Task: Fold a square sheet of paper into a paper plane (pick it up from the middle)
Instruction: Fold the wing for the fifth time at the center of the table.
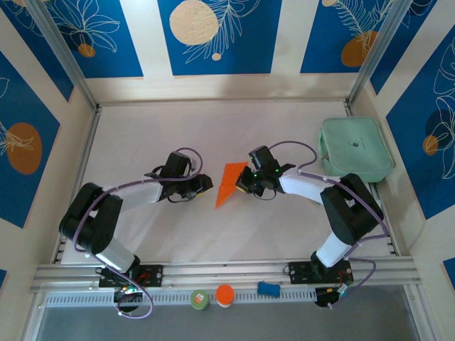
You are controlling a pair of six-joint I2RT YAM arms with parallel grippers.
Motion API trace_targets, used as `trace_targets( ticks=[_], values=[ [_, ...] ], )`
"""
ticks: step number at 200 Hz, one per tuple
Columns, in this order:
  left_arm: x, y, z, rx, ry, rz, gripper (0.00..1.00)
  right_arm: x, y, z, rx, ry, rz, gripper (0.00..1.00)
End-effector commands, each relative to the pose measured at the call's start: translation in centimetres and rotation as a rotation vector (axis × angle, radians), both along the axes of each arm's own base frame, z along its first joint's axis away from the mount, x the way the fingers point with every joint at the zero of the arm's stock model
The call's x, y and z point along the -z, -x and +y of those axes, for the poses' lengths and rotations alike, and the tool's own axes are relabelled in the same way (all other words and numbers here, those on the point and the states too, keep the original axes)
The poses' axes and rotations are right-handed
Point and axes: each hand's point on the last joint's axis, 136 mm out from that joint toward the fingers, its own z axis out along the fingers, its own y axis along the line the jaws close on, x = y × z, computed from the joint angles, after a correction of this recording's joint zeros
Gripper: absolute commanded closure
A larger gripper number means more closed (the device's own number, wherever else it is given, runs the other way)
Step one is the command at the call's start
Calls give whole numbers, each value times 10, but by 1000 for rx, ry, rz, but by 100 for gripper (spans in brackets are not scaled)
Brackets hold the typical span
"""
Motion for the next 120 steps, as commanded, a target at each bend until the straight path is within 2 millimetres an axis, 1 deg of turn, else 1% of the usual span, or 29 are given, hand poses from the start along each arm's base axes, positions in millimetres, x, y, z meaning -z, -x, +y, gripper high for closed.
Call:
trace_targets(
  ticks=[1,21,43,80,96,120],
  values=[
    [-22,-11,0,105,-133,-243,44,-7,5,-12,41,53,20,100],
    [-29,-12,-1,184,-269,-423,31,-10,7,-16,74,57,38,100],
    [-34,-8,-13,285,-335,-599,24,-15,8,-18,103,52,56,100],
    [-33,3,-42,465,-387,-813,21,-20,8,-17,139,15,85,100],
    [-29,10,-54,550,-421,-884,21,-21,8,-17,150,-2,98,100],
    [-22,25,-73,676,-437,-991,21,-24,7,-18,162,-22,109,100]
  ],
)
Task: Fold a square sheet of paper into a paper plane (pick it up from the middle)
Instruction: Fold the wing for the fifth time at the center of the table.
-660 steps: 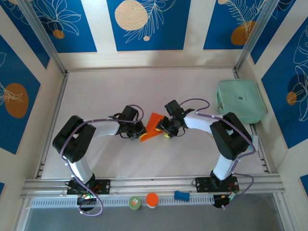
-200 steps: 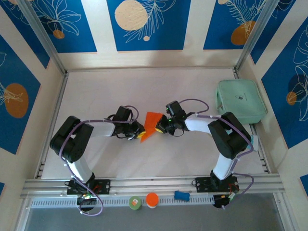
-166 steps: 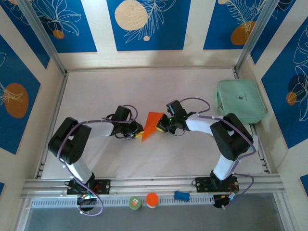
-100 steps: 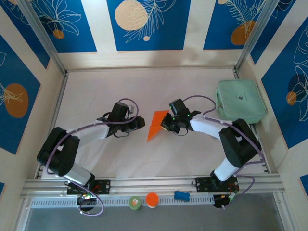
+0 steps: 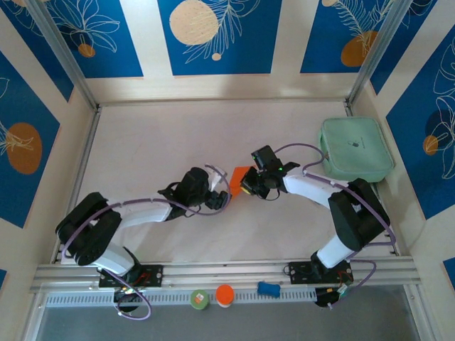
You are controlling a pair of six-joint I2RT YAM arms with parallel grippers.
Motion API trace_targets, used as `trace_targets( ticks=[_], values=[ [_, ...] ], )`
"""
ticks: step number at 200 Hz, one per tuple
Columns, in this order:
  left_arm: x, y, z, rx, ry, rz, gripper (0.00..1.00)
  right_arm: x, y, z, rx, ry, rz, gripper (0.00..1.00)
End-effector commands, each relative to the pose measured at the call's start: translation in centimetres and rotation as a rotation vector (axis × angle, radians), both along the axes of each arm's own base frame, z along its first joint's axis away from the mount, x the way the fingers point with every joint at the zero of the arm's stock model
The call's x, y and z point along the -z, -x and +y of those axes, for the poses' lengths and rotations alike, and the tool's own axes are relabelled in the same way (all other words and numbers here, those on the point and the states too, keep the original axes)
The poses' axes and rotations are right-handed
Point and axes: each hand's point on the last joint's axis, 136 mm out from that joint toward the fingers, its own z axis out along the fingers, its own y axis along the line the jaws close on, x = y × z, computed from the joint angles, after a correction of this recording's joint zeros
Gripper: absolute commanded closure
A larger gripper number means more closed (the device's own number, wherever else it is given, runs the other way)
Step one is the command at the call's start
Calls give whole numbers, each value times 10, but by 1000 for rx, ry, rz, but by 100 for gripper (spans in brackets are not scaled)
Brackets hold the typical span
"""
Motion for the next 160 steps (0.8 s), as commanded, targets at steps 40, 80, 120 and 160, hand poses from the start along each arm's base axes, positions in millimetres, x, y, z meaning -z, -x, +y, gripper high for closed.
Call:
trace_targets(
  ticks=[40,80,120,160],
  values=[
    [23,13,-37,267,-176,-188,30,-22,-4,1,44,-80,13,100],
    [32,5,-44,259,-223,-229,44,-21,-4,1,50,-96,28,100],
    [31,-1,-43,229,-221,-260,57,-19,-3,1,48,-98,46,100],
    [28,0,-45,218,-185,-249,64,-16,-2,3,43,-100,58,100]
  ],
)
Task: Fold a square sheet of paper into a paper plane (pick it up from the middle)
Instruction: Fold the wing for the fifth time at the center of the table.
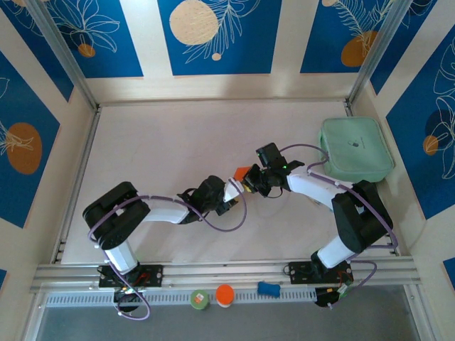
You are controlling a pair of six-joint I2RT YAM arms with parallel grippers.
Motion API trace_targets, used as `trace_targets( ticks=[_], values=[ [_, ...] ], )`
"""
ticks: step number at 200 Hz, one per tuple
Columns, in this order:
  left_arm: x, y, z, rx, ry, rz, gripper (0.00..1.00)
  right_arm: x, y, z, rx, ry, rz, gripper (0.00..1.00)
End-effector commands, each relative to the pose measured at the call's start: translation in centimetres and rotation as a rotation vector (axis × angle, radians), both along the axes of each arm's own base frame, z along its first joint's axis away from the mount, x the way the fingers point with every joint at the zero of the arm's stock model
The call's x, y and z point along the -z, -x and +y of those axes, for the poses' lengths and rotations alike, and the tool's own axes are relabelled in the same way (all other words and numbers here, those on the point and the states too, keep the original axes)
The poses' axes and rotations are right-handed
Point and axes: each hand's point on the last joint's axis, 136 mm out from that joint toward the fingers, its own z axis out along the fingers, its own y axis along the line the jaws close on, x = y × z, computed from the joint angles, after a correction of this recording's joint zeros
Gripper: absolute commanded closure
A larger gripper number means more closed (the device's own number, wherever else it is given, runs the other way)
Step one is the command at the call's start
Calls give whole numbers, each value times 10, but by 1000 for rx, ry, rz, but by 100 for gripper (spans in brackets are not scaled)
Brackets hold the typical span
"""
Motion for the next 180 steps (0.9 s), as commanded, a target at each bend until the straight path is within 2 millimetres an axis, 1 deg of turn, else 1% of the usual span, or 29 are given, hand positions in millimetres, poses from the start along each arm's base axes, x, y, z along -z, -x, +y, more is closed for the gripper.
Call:
trace_targets(
  ticks=[1,45,60,75,93,135,180],
  values=[
    [-6,-1,-8,0,38,-14,64,-6,-1,3,-1,-23,18,100],
    [1,-3,-7,-22,37,-1,74,-4,1,5,-6,-30,29,100],
    [2,-3,-6,-27,37,2,80,-4,1,5,-7,-31,32,100],
    [5,-3,-5,-32,34,11,84,-4,2,6,-11,-35,29,95],
    [8,-2,-4,-37,35,20,89,-3,2,5,-8,-35,28,87],
    [17,1,0,-56,42,47,96,-3,3,-3,7,-11,28,63],
    [24,4,4,-69,37,64,98,-5,7,-13,23,20,29,49]
  ],
)
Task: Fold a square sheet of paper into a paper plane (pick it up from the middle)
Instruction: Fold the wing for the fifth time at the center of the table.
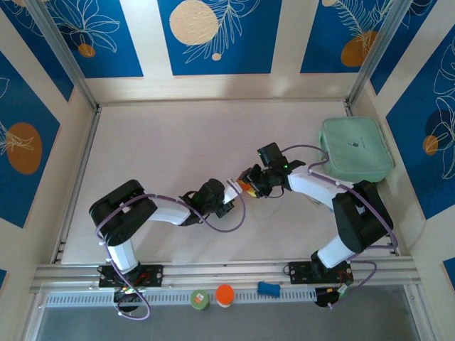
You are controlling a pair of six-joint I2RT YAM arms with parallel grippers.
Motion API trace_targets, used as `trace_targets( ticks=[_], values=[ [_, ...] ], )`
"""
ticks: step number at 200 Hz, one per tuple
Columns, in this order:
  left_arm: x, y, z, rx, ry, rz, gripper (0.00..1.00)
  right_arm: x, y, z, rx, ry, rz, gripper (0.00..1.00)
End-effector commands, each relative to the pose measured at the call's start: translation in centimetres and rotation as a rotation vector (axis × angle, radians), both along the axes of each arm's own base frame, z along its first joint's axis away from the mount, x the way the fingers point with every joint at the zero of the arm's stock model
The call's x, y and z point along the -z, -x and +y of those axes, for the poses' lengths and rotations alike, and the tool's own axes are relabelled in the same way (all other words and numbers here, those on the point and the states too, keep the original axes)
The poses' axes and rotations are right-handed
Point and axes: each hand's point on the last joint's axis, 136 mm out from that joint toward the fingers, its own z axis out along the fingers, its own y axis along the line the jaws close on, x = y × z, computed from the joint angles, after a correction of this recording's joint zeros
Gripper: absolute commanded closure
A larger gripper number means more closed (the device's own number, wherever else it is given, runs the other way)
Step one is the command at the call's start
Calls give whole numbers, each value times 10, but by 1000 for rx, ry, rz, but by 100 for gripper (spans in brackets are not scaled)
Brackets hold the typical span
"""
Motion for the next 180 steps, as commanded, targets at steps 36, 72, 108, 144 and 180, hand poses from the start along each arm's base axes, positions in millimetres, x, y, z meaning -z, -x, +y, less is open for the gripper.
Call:
trace_targets(
  ticks=[36,72,108,144,180],
  values=[
    [7,5,1,-13,15,24,97,2,13,-17,28,63,59,45],
    [8,6,2,-11,15,23,95,11,15,-14,31,56,109,43],
    [9,6,1,7,7,17,92,15,4,-4,14,46,118,39],
    [10,6,0,20,-4,7,91,27,3,3,7,35,168,40],
    [11,8,2,27,-18,4,88,30,5,5,5,27,183,55]
  ],
)
